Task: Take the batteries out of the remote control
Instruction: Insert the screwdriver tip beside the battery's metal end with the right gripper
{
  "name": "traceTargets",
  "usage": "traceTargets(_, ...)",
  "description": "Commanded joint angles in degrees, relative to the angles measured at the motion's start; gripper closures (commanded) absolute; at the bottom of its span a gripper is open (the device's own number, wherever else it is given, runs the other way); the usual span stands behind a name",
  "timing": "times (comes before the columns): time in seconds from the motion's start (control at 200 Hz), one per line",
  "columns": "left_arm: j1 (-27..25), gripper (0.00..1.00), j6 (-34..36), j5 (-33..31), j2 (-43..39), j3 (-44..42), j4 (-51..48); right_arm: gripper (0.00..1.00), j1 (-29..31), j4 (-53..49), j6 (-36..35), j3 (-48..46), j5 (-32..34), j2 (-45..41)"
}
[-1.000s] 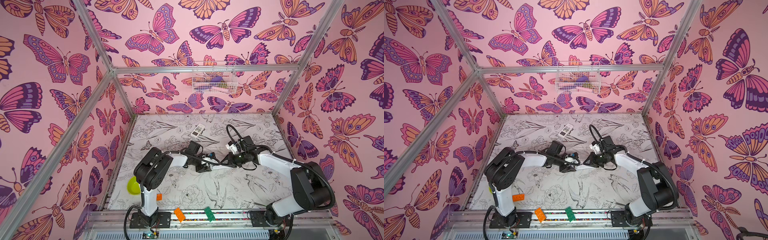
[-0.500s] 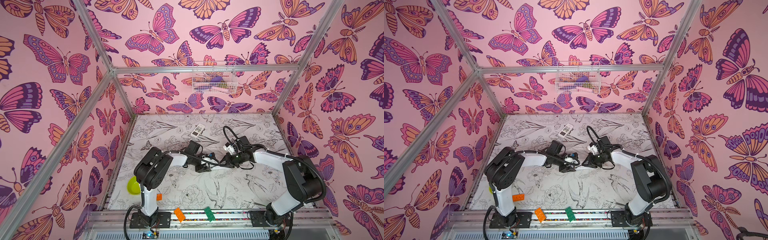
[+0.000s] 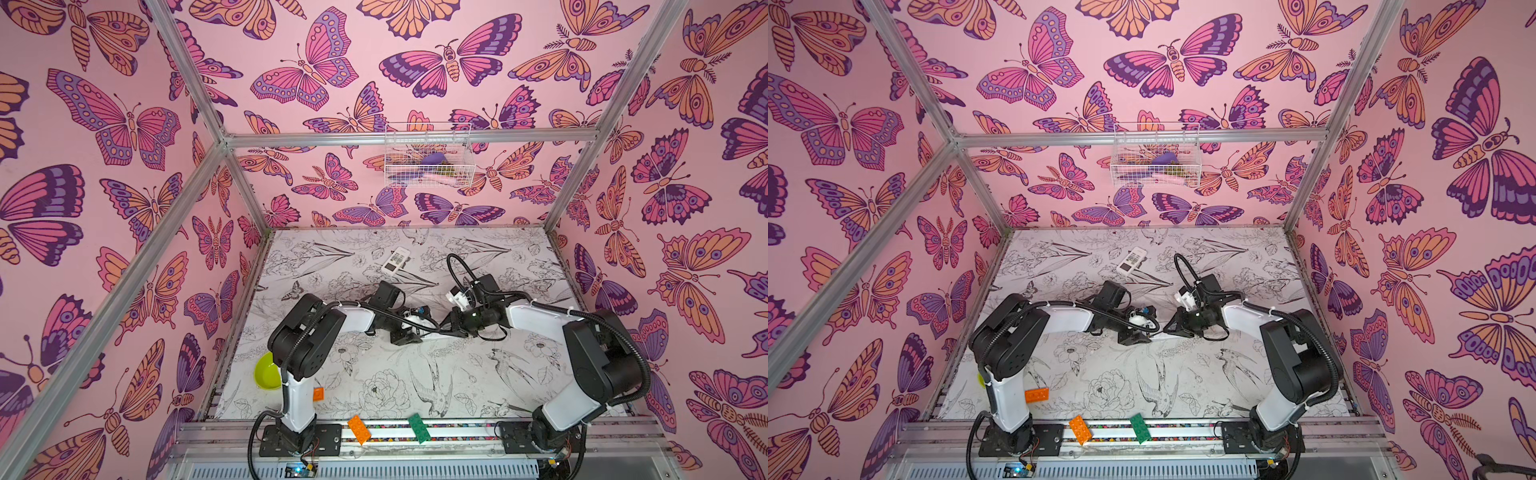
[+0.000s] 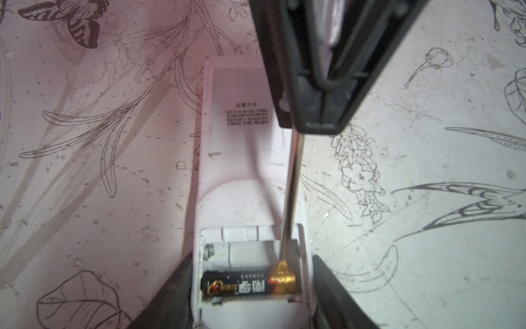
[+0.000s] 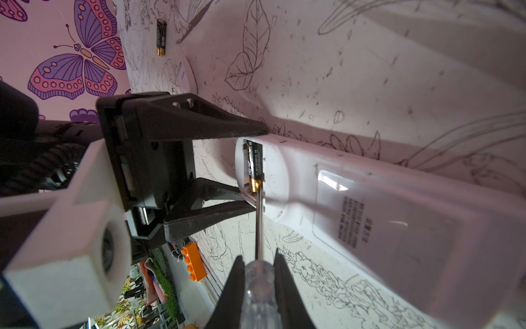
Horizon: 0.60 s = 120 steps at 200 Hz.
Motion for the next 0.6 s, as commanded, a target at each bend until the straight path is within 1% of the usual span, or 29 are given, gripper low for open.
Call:
traceTargets(0.0,-0.5,0.52,0.3,-0.4,2.4,-2.2,-7.2,1.0,0.7,1.5,0.7,-0.5,-0.2,2.5)
traceTargets(0.095,-0.7,0.52,0.3,-0.7,2.8,-1.9,-7.2,1.0,0.7,3.2,1.2,-1.5,-0.5,1.7)
traceTargets(0.215,-0.6,0.52,0.6,-0.1,2.5,-2.4,-7.2,1.0,0.7,1.7,0.9,-0.2,-1.1,3.1)
traceTargets(0.335,-0.9,0.53,0.9,-0.2,2.9,-2.4,-7.2,1.0,0.7,7.3,3.9,-2.5,-2.4,3.0)
traceTargets(0.451,-0.7,0.53,0.7,-0.1,2.6,-2.6,-7.2,1.0,0.7,5.8,3.2,-1.5,-2.9,4.2)
traceTargets(0.521,-0.8,0.53,0.5,-0.3,2.7,-2.5,-7.2,1.0,0.7,7.1,3.7,-2.2,-3.2,3.7)
traceTargets(0.596,-1.2,0.53,1.3,-0.2,2.7,-2.8,-7.2,1.0,0.7,6.0,2.3,-1.7,-3.4,4.2)
